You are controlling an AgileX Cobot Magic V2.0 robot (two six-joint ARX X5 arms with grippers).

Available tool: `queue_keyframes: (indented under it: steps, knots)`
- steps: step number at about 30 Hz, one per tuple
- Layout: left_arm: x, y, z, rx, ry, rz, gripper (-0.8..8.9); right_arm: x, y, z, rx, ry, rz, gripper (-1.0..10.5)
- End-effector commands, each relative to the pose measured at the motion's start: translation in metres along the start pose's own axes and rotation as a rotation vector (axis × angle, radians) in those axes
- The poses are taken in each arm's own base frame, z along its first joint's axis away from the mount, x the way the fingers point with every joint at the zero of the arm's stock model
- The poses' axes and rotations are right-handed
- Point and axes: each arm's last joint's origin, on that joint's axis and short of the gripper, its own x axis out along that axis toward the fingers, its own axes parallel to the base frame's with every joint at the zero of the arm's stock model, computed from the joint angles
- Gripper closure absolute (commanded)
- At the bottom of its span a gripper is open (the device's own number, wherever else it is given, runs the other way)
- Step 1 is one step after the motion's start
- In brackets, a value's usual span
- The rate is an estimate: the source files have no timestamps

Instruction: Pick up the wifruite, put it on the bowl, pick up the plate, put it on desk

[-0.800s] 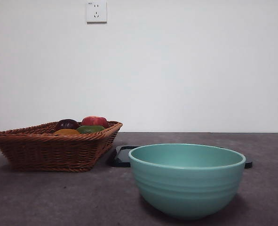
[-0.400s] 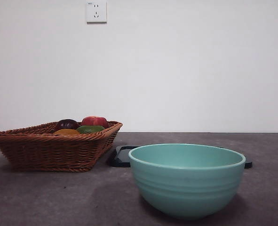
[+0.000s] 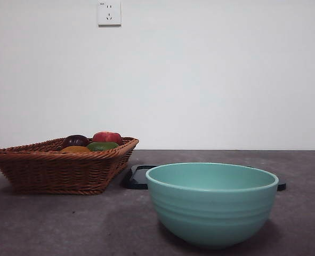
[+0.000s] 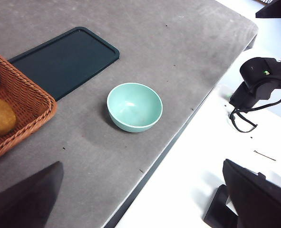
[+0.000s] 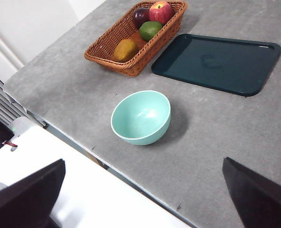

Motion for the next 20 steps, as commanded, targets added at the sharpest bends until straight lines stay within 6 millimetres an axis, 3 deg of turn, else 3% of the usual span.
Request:
queue_keyframes:
  steps: [1, 3, 4, 20]
  knots:
    - [-0.0016, -0.0008, 0.003, 0.009, -0.018, -0.007, 5.56, -0.0041, 0.0006, 0.0018, -0.017, -0.023, 0.014, 5.4]
    - [-0.0016, -0.0007, 0.0031, 0.009, -0.019, -0.007, 8.25, -0.0042, 0.0006, 0.0018, -0.017, -0.023, 0.014, 8.4]
    - [-0.0016, -0.0007, 0.0033, 0.011, -0.021, -0.006, 7.92, -0.0041, 0.0006, 0.0018, -0.018, -0.023, 0.014, 9.4]
    - [-0.0016, -0.0007, 0.0033, 0.011, -0.021, -0.006, 7.94, -0.0042, 0.0007, 0.0019, -0.018, -0.024, 0.015, 9.3]
